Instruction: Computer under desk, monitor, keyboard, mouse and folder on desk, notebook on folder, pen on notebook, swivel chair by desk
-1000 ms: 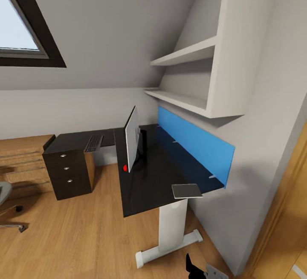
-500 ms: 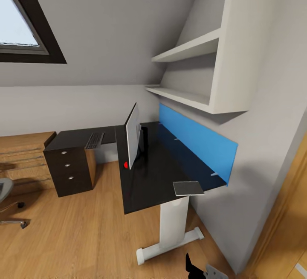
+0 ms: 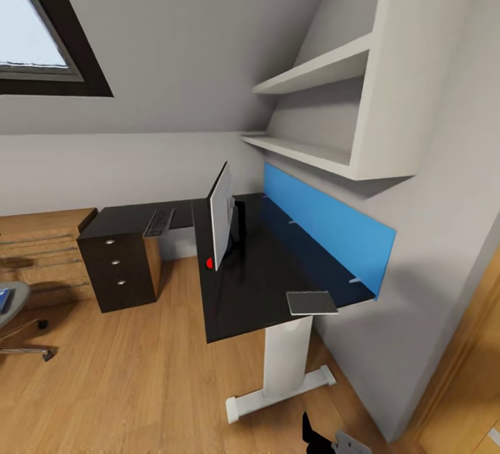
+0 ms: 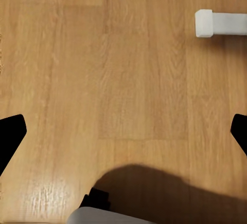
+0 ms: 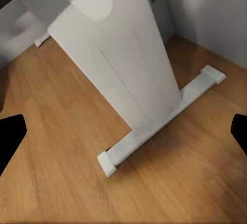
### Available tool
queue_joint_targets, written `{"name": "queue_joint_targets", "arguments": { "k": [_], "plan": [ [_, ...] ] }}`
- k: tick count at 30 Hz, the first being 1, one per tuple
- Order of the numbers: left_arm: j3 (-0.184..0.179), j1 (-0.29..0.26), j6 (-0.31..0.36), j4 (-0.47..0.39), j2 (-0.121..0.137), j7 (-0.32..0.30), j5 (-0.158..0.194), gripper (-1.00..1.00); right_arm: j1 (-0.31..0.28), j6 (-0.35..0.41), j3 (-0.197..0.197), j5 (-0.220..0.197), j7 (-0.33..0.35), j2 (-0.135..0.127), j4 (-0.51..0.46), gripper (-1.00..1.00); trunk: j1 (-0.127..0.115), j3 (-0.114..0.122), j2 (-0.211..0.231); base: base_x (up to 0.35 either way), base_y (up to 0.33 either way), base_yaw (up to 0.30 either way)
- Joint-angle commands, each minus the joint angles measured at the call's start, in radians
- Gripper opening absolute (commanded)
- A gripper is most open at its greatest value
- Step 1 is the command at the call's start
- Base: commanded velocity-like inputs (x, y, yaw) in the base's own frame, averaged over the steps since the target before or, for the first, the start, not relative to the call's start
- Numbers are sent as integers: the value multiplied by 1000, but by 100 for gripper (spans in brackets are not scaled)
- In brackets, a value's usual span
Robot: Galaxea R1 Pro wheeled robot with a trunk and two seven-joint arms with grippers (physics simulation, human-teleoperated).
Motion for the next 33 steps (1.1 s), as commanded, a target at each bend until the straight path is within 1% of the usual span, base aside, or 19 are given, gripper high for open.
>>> {"name": "queue_joint_targets", "arguments": {
  "k": [1,23,33],
  "plan": [
    [-8,-1,-4,0,1,7,9,100,-1,-3,4,-11,7,0,1,100,0,-3,-1,0,0,71],
    [-5,-1,-5,0,2,7,11,100,-1,-3,4,-11,7,-1,1,100,0,-36,-1,0,0,71],
    [-4,-1,-6,0,3,8,11,100,-1,-4,4,-11,9,-3,1,100,38,-72,-71,0,0,18]
  ]
}}
